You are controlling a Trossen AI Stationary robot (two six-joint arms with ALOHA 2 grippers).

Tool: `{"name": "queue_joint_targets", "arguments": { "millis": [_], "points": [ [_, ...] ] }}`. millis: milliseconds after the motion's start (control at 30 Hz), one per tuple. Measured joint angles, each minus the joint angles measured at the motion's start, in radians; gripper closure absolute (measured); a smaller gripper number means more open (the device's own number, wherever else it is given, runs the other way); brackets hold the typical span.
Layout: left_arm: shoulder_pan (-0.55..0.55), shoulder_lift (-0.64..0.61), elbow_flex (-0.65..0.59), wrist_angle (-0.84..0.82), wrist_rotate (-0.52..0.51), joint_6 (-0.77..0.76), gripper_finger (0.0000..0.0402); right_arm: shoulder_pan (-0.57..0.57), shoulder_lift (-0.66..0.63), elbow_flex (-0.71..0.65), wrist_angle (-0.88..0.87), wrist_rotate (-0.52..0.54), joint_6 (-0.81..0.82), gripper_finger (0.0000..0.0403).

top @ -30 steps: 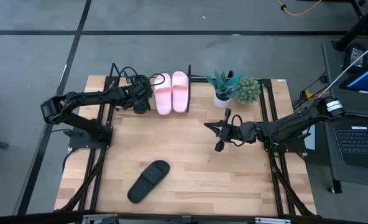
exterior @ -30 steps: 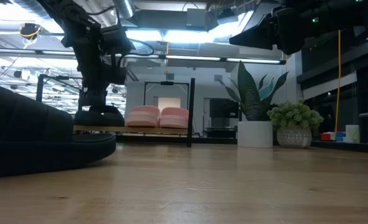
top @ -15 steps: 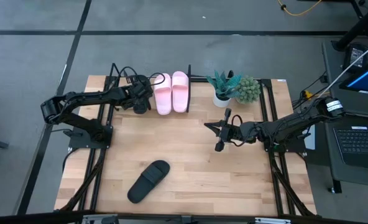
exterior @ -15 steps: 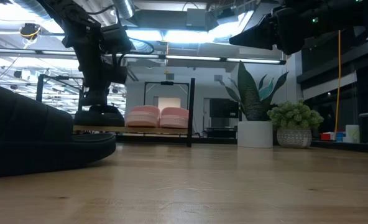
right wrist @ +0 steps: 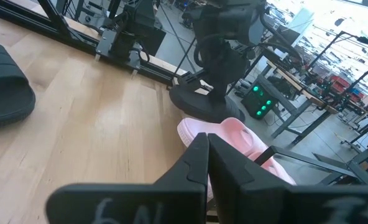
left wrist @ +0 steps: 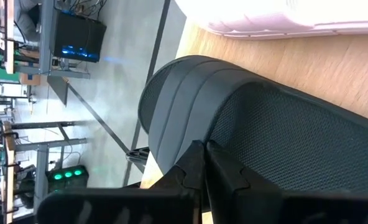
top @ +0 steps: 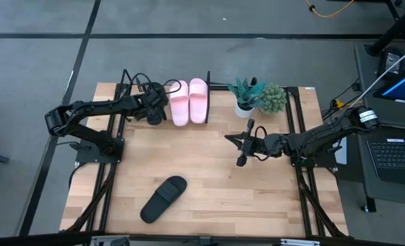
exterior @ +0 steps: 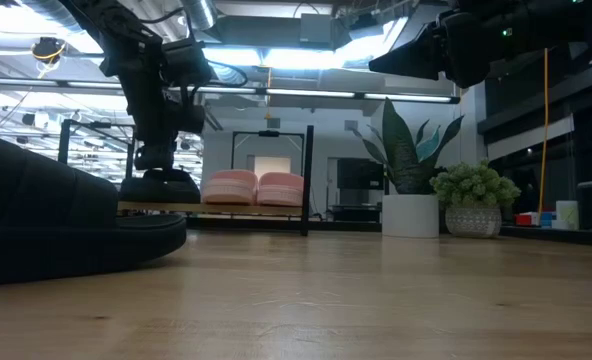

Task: Pick and place slides into the shelf
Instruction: Put the right black slide on the shelf

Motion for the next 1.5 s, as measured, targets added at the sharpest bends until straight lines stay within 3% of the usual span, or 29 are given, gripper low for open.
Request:
{"name": "queue_joint_targets", "arguments": {
  "millis": [600, 967, 1133, 1500],
  "points": [
    [-0.039, -0.056, 0.0, 0.019, -0.004, -0.001, 0.0401, 0.0, 0.0, 0.0, 0.0, 0.0, 0.0, 0.0391],
    [-0.034, -0.05, 0.0, 0.02, -0.005, -0.03, 0.0401, 0.0, 0.0, 0.001, 0.01, 0.0, 0.0, 0.0391],
    [-0.023, -0.041, 0.0, 0.023, 0.046, -0.04, 0.0401, 0.0, 0.0, 0.001, 0.01, 0.0, 0.0, 0.0391],
    [0.007, -0.029, 0.0, 0.052, 0.026, -0.053, 0.0401, 0.0, 0.0, 0.001, 0.016, 0.0, 0.0, 0.0391]
  ]
}}
